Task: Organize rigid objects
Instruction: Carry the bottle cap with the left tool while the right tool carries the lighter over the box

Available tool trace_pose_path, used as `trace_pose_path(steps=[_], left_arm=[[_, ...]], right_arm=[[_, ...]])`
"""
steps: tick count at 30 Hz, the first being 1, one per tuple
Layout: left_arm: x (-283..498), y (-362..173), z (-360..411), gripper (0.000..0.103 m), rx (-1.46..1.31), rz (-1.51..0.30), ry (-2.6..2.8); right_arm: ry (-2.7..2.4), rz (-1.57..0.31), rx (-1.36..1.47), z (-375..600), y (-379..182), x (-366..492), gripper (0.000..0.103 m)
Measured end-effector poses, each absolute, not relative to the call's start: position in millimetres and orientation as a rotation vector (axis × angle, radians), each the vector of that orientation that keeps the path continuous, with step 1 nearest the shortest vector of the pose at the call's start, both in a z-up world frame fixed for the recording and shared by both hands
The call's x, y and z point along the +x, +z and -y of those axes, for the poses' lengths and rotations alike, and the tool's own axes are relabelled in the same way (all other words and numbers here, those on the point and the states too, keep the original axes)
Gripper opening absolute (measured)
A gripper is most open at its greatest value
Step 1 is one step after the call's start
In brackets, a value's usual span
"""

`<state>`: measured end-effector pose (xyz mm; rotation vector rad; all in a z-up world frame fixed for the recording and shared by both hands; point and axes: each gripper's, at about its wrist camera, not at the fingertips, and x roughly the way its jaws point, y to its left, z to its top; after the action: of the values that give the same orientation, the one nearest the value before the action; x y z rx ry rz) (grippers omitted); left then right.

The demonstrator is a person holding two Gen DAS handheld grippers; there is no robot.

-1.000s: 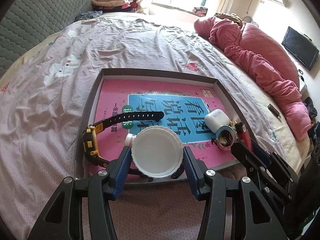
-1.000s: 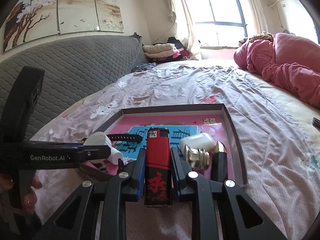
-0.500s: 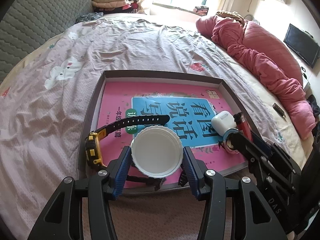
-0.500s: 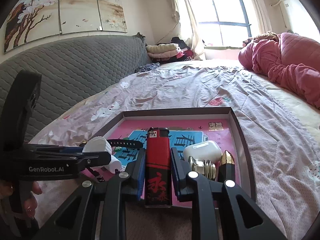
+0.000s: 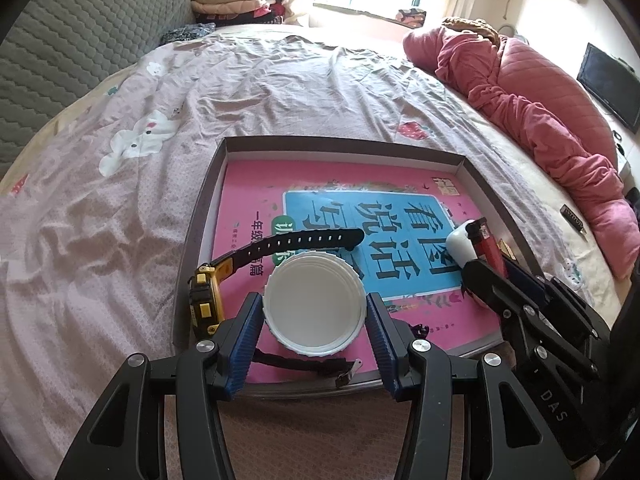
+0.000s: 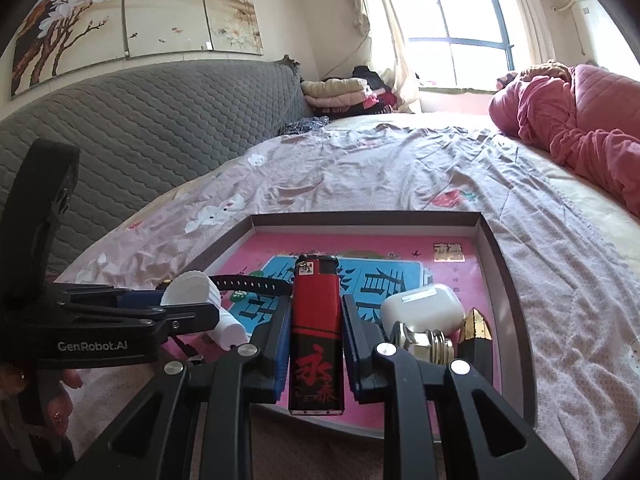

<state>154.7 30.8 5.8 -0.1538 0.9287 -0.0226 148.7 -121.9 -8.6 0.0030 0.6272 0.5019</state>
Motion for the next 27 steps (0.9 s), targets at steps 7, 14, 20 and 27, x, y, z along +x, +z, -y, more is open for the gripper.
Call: trace_pose_path(steps=[7, 14, 20, 27], left_arm=[[154, 1, -31, 0.053, -0.153, -0.939, -0.017], [153, 0, -28, 0.053, -0.145, -0.948, -0.027], [154, 0, -27, 0.053, -0.15, -0.958, -0.031], [156, -2, -23, 0.053, -0.159, -0.968, -0.038]], right_arm=[[0.528, -0.677, -0.011, 117, -16, 155, 0.024], [0.534, -0.72, -0.081, 104, -22, 158, 0.024], [0.506, -0.784, -0.103, 102, -30, 167, 0.024], [0.495, -0.822, -0.103, 102, -36, 171, 0.024]])
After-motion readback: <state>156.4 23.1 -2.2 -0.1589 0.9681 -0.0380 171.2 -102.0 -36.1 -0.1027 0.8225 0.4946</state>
